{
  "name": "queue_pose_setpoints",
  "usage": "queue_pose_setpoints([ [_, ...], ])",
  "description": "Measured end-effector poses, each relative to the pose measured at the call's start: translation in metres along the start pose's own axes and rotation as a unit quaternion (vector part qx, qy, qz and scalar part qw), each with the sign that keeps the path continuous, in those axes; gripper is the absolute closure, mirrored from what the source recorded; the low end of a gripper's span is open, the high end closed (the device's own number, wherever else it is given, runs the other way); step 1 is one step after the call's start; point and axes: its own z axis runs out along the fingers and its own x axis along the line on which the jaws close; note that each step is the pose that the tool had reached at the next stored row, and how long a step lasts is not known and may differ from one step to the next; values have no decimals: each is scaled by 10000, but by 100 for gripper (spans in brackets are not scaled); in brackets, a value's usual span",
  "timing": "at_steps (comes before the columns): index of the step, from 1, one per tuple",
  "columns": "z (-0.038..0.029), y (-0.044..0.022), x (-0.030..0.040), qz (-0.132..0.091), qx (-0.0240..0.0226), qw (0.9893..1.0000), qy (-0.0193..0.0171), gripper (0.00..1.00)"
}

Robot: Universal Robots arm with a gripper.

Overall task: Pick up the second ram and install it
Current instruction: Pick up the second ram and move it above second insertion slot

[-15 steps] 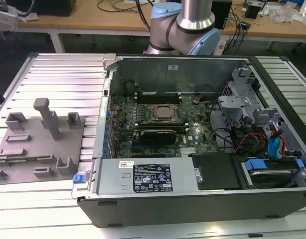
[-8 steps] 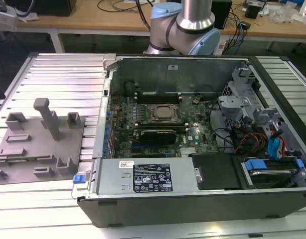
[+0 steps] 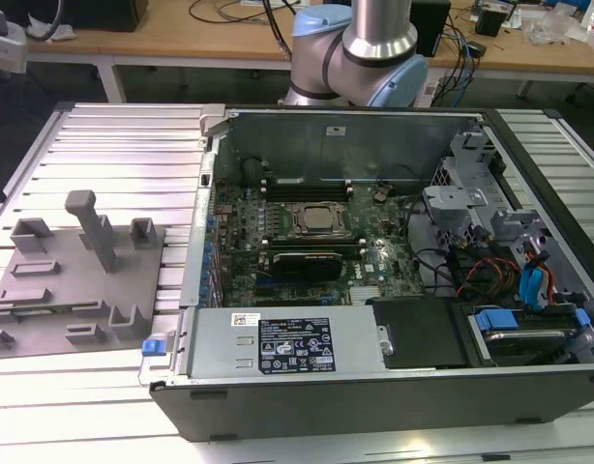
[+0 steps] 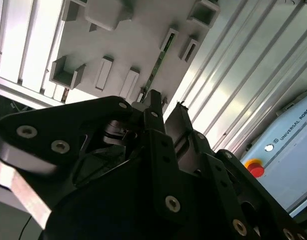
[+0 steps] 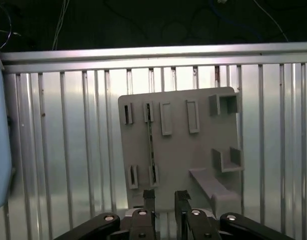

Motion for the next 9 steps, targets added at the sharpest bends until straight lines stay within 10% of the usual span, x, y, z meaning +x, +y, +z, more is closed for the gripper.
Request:
queue_pose_setpoints([
  [5,171,9,12,-2,-2,10000,1,70],
  [7,205,12,13,-3,-131,9999,5,70],
  [9,234,28,19,-11,-150,9999,6,70],
])
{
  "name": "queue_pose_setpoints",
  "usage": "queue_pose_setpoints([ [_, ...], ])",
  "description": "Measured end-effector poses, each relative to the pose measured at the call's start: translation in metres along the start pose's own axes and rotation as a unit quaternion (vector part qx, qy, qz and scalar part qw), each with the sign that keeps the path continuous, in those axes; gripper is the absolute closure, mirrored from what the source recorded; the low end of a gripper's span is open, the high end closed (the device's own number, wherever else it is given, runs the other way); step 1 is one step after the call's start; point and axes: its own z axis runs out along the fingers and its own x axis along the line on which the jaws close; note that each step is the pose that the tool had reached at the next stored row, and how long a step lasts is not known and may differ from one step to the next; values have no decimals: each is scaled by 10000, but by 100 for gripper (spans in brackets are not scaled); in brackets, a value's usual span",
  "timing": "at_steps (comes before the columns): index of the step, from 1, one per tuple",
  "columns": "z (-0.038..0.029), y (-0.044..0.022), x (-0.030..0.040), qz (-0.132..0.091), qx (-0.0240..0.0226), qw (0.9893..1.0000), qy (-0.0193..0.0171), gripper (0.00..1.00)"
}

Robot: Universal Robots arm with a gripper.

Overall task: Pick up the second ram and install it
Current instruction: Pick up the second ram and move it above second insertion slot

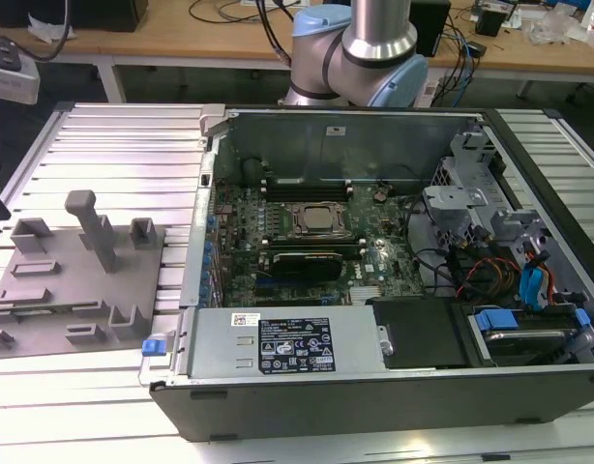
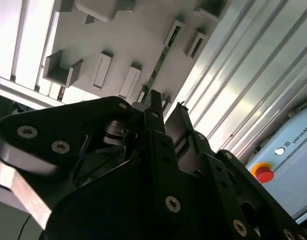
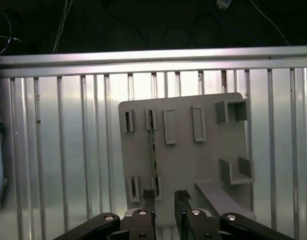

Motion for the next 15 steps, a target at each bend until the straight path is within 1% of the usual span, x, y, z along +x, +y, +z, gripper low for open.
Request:
queue_pose_setpoints([
  [9,109,22,4,-2,0,10000,0,70],
  [13,182,27,7,-3,0,10000,0,70],
  [15,230,28,8,-3,0,10000,0,70],
])
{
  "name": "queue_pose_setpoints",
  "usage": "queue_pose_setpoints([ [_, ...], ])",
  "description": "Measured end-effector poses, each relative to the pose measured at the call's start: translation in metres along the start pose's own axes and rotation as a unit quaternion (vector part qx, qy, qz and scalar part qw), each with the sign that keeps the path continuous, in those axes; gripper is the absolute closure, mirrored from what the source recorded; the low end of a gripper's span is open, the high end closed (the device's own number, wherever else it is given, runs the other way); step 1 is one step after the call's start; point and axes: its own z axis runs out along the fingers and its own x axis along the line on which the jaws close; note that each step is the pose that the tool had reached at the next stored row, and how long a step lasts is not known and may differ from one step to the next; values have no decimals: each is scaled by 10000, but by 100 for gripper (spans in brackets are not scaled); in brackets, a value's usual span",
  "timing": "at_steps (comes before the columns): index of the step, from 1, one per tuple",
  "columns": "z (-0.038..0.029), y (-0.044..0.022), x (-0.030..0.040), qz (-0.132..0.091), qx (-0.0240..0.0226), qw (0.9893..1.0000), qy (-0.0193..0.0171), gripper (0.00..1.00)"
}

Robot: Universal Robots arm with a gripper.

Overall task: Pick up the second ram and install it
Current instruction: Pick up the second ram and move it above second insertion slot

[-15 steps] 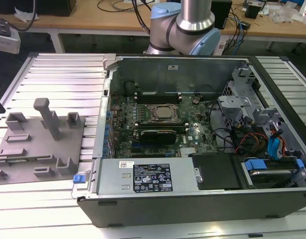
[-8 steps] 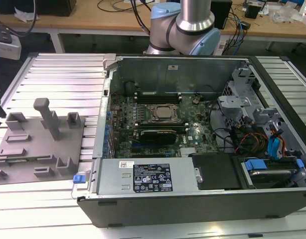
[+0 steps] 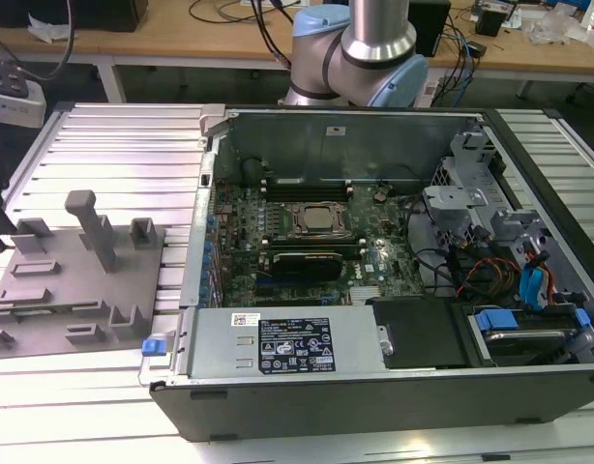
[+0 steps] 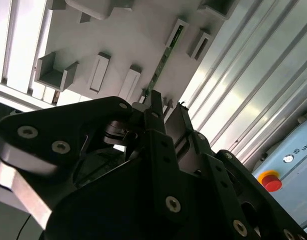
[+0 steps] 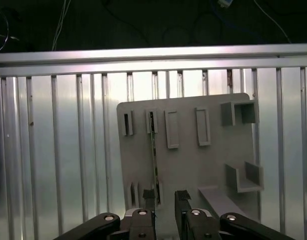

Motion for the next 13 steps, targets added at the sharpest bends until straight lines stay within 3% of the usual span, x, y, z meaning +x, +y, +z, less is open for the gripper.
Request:
queue_pose_setpoints([
  [13,167,0,2,0,0,10000,0,70],
])
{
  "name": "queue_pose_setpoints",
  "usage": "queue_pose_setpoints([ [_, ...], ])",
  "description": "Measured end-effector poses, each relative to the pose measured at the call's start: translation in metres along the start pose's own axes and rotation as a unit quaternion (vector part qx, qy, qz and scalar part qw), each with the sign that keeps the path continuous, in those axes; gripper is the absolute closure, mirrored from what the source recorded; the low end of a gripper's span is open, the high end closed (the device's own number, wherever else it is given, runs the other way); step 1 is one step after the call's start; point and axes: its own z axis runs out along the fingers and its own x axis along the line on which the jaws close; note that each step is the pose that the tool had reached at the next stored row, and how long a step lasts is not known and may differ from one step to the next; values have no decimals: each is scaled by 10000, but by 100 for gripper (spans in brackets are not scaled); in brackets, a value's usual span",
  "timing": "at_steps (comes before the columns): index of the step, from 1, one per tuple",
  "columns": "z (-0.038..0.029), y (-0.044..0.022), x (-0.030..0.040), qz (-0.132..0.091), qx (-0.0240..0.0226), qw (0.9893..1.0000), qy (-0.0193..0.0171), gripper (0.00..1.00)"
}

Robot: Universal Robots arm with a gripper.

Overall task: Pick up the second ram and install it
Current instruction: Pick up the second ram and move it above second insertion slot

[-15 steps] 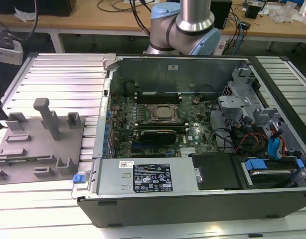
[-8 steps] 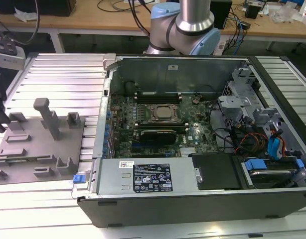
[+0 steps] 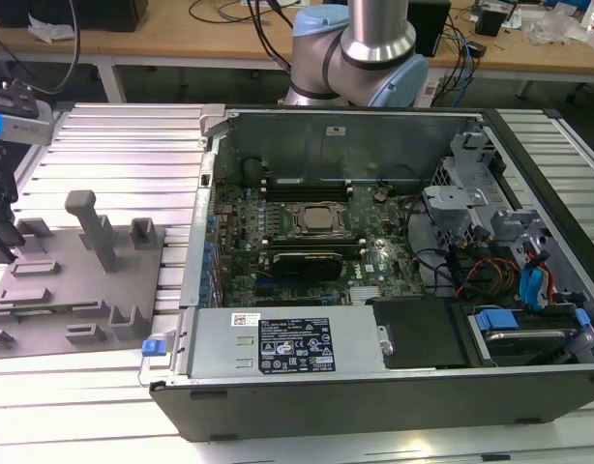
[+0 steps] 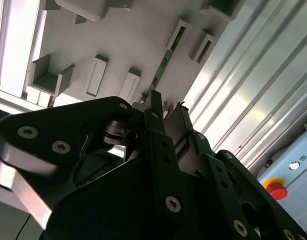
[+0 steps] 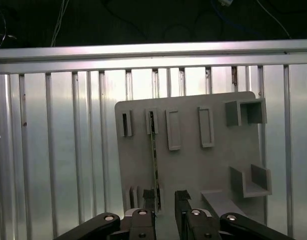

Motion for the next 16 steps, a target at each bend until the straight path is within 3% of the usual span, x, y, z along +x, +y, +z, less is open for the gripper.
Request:
queue_pose_setpoints([
  [16,299,0,15,0,0,10000,0,70],
])
